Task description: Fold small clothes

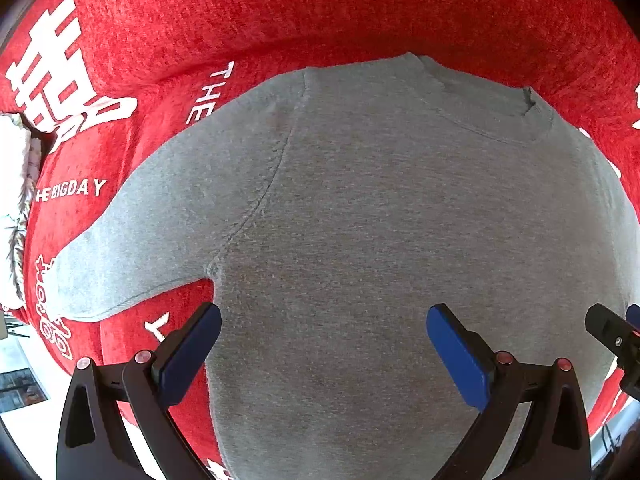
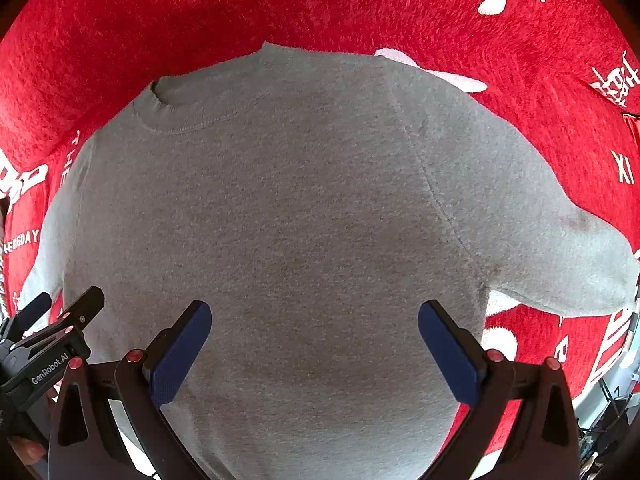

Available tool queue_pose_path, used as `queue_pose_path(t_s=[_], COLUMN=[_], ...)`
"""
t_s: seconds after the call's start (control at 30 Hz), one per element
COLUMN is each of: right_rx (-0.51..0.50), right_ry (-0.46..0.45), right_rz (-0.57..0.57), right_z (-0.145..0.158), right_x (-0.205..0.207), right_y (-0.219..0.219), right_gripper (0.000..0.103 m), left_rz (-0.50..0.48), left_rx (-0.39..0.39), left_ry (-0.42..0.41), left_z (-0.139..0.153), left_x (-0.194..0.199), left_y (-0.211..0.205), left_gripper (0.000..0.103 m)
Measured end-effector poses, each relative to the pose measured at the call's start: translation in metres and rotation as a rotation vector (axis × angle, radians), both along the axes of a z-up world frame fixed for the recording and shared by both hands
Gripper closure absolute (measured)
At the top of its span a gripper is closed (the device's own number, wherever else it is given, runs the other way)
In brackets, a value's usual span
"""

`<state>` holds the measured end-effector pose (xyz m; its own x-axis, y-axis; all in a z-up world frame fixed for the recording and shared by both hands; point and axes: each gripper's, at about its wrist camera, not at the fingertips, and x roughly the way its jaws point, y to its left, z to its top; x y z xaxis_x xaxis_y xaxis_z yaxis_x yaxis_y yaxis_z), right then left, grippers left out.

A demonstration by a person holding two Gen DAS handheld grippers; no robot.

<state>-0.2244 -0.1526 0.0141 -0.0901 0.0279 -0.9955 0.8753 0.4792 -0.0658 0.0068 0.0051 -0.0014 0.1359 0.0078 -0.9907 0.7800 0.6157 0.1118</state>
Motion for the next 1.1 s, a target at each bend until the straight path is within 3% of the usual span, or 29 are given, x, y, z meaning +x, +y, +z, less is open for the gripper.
queue_pose_path(t_s=[0.83,1.1], right_rx=[-0.068,-0.046], right_ry=[0.02,0.017], right_rz=[0.011,0.012], right_z=[-0.0049,-0.0061], right_x=[0.0011,0.0034], right_y=[0.0042,0.0009], right_gripper=[0.0,0.0], left_rz=[0.002,0.005], left_rx=[0.004,-0.002], left_ry=[0.011,0.016], left_z=[-0.002,-0.0075], left_x=[0.004,0.005], left_y=[0.0073,0.0074], left_gripper=[0.0,0.0])
